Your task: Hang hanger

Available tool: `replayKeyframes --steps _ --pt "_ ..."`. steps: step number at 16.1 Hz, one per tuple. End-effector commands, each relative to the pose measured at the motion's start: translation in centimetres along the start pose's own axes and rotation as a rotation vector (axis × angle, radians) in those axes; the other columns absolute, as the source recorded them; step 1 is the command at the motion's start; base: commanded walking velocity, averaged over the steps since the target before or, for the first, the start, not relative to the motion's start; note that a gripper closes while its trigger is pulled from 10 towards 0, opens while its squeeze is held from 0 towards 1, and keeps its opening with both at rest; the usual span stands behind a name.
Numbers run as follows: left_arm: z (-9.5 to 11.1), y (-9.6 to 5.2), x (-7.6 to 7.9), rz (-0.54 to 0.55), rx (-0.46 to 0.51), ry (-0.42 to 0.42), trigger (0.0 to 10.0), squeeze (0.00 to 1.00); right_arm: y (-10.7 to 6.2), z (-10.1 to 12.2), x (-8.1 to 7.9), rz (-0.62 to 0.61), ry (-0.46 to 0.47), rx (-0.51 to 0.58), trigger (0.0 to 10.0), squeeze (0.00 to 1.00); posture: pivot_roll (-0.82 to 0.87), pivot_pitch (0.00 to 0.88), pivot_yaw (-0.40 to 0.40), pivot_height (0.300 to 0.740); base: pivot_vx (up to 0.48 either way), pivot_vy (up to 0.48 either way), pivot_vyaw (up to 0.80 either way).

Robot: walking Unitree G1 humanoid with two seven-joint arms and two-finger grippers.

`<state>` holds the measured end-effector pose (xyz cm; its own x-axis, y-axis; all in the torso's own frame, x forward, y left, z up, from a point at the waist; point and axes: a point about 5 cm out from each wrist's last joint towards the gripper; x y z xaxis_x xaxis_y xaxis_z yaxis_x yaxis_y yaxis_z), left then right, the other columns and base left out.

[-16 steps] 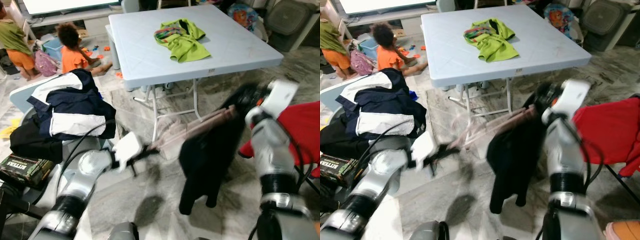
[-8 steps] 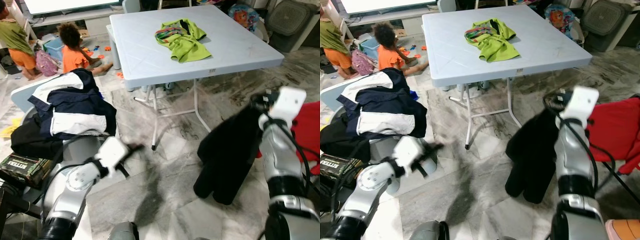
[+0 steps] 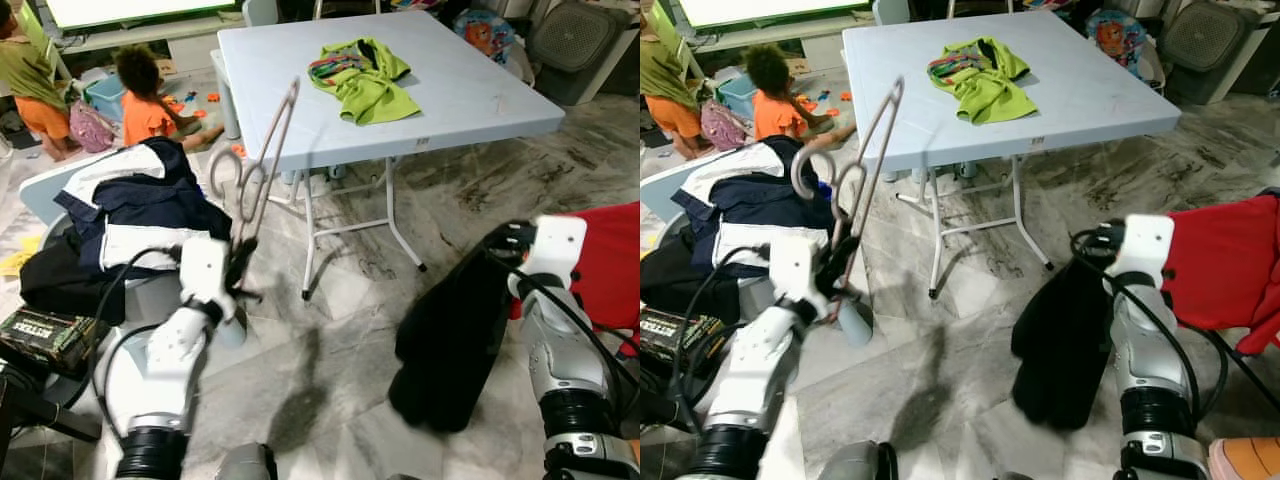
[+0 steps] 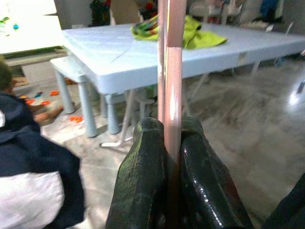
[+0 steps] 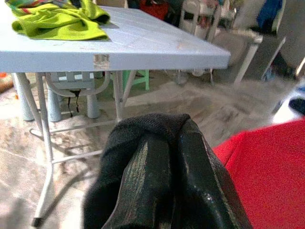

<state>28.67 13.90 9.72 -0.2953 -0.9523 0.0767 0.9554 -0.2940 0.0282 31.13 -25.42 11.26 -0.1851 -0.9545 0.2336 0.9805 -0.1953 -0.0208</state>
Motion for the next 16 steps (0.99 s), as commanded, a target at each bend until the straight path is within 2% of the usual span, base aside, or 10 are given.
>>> replayKeyframes --steps 1,5,9,11,16 --pt "1.1 0.4 0.2 -0.006 0.03 0.004 10.0 0.0 0.4 1.8 0.4 -0.037 -0.029 0.071 10.0 0.0 -0.04 0.0 -0.002 0.74 0.311 0.0 0.0" --pt "1.8 0.9 0.8 -0.01 0.039 -0.022 10.0 0.0 0.7 2.1 0.0 -0.002 0.068 0.065 10.0 0.0 -0.03 0.0 0.0 0.74 0.326 0.0 0.0" --pt "2.1 0.8 0.7 -0.01 0.046 -0.026 10.0 0.0 0.8 2.6 -0.3 0.01 0.055 0.086 10.0 0.0 -0.03 0.0 -0.002 0.74 0.48 0.0 0.0" --pt "2.2 0.8 0.8 -0.009 0.046 -0.029 10.0 0.0 0.7 2.9 -0.4 0.011 0.079 0.1 10.0 0.0 -0.03 0.0 -0.002 0.74 0.48 0.0 0.0" --pt "2.7 1.0 1.0 -0.017 0.057 -0.039 10.0 0.0 1.2 4.2 0.0 -0.021 0.076 0.154 10.0 0.0 -0.03 0.0 -0.002 0.74 0.48 0.0 0.0"
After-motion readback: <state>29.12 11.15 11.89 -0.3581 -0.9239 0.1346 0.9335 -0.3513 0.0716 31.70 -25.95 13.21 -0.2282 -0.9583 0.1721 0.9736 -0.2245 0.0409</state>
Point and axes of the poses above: a point about 5 cm out from each wrist's last joint towards the gripper, its own y axis pointing out of the wrist towards the gripper, its own z axis along the axis of the wrist's last joint, x = y × z, and after that the axes turned 5 degrees about -y, right-handed
